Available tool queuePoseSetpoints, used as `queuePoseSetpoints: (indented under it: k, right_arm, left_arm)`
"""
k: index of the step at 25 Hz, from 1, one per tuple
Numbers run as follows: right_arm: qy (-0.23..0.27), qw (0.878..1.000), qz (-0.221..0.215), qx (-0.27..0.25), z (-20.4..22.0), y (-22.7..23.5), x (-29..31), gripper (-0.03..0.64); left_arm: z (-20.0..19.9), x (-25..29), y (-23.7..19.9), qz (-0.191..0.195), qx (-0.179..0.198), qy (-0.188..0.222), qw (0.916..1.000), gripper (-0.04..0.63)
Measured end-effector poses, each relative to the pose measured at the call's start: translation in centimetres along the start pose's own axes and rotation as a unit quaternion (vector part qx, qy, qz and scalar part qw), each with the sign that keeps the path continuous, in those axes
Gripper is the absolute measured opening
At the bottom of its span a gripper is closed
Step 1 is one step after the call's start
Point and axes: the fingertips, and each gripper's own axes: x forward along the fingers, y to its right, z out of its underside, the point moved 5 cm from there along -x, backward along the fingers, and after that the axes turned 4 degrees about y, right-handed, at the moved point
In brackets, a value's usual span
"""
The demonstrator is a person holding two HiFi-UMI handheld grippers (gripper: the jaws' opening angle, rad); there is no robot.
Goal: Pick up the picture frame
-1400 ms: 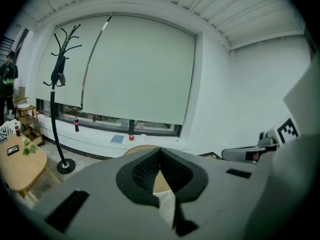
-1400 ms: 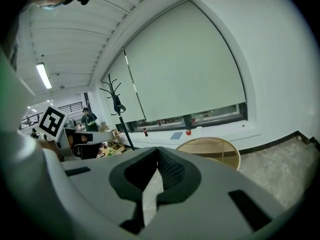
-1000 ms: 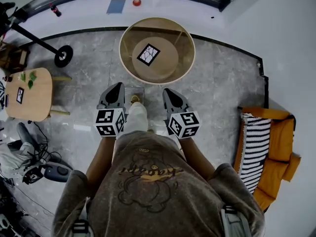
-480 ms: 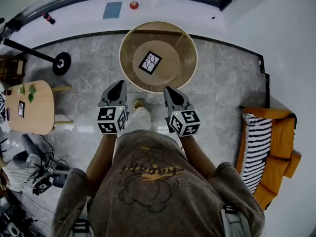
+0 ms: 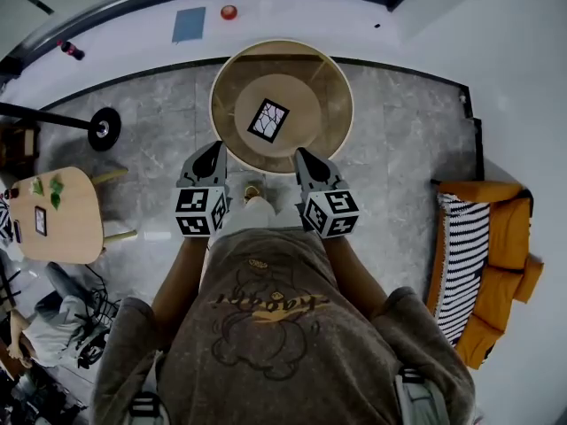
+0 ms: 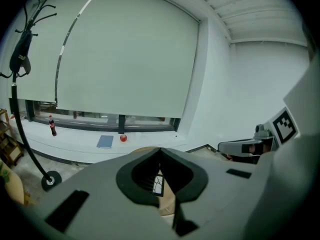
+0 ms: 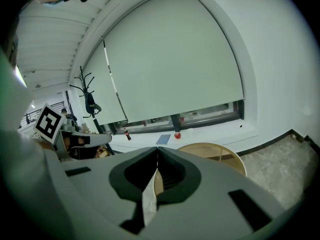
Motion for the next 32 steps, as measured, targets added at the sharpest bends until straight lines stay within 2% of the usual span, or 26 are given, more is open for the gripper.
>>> queuePoseSetpoints:
  k: [6, 20, 32]
  right_arm:
    - [-0.009, 1.000, 0.012, 0.003, -0.4, 1.7, 1.4, 0.018]
    - [-0.033, 0.999, 0.005, 0.004, -0.3, 5.5, 5.9, 0.018]
    - [-0.060, 0.998, -0.004, 0.005, 3.1, 8.5, 10.4, 0.018]
  left_arm:
    - [0.1, 2.2, -0.5, 0.004, -0.006, -0.016, 0.9998, 0.018]
    - [1.4, 7.1, -1.8, -0.017, -0.024, -0.036, 0.9989, 0.018]
    - [6.1, 11.3, -3.1, -0.032, -0.044, -0.054, 0.9970, 0.017]
